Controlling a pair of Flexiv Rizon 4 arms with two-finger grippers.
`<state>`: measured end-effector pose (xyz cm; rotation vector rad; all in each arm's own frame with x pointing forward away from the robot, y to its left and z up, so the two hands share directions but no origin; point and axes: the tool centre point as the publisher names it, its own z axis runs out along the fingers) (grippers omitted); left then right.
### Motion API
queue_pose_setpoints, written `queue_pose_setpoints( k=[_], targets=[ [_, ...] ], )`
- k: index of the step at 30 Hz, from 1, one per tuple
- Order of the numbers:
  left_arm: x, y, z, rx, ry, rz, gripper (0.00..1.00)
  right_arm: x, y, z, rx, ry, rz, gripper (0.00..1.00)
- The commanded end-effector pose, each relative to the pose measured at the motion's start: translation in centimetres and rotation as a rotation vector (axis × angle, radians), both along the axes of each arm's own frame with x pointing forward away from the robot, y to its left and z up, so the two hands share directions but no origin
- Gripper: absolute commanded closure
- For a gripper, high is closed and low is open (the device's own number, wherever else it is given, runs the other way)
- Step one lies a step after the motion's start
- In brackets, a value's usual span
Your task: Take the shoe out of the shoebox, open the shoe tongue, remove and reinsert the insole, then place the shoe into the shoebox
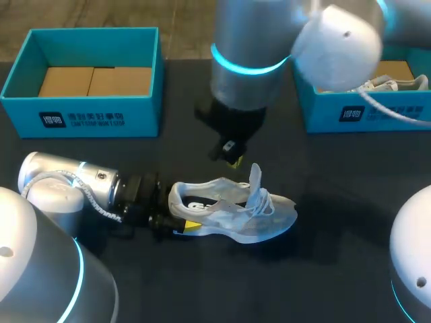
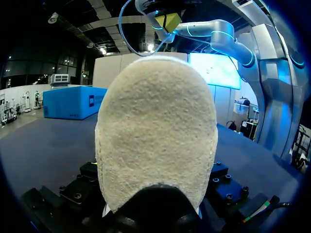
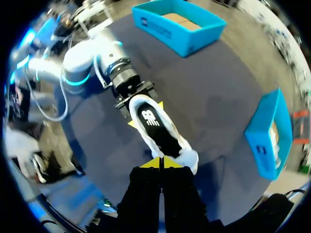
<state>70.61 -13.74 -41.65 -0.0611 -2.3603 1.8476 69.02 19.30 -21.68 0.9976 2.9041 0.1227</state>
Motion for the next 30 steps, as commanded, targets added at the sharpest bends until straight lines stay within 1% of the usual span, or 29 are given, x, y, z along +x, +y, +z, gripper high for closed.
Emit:
queue_pose_setpoints(
  k=[1, 4, 9, 13, 15, 16, 27, 30],
  targets=[
    [0.0, 0.0, -0.3, 0.003, 0.001, -0.001, 1.00, 0.6, 1.8, -1.9, -0.086, -0.049, 0.317, 1.00],
    [0.0, 0.0, -0.3, 0.003, 0.001, -0.001, 1.00, 0.8, 2.3, -2.1, -0.077, -0.053, 0.361, 1.00],
    [0.0, 0.0, -0.3, 0.003, 0.001, -0.001, 1.00, 1.2, 2.8, -3.0, -0.089, -0.030, 0.403, 1.00],
    [0.0, 0.0, -0.3, 0.003, 0.001, -0.001, 1.00, 1.2, 3.0, -3.8, -0.089, -0.026, 0.415, 1.00],
    [0.0, 0.0, -0.3, 0.003, 0.001, -0.001, 1.00, 1.1, 3.2, -4.5, -0.095, -0.040, 0.417, 1.00],
    [0.0, 0.0, -0.3, 0.003, 0.001, -0.001, 1.00, 1.1, 3.2, -4.9, -0.091, -0.026, 0.408, 1.00],
    [0.0, 0.0, -0.3, 0.003, 0.001, -0.001, 1.00, 1.1, 3.2, -4.9, -0.091, -0.026, 0.408, 1.00],
    [0.0, 0.0, -0.3, 0.003, 0.001, -0.001, 1.00, 1.5, 3.6, -5.6, -0.096, -0.032, 0.450, 1.00]
  ],
)
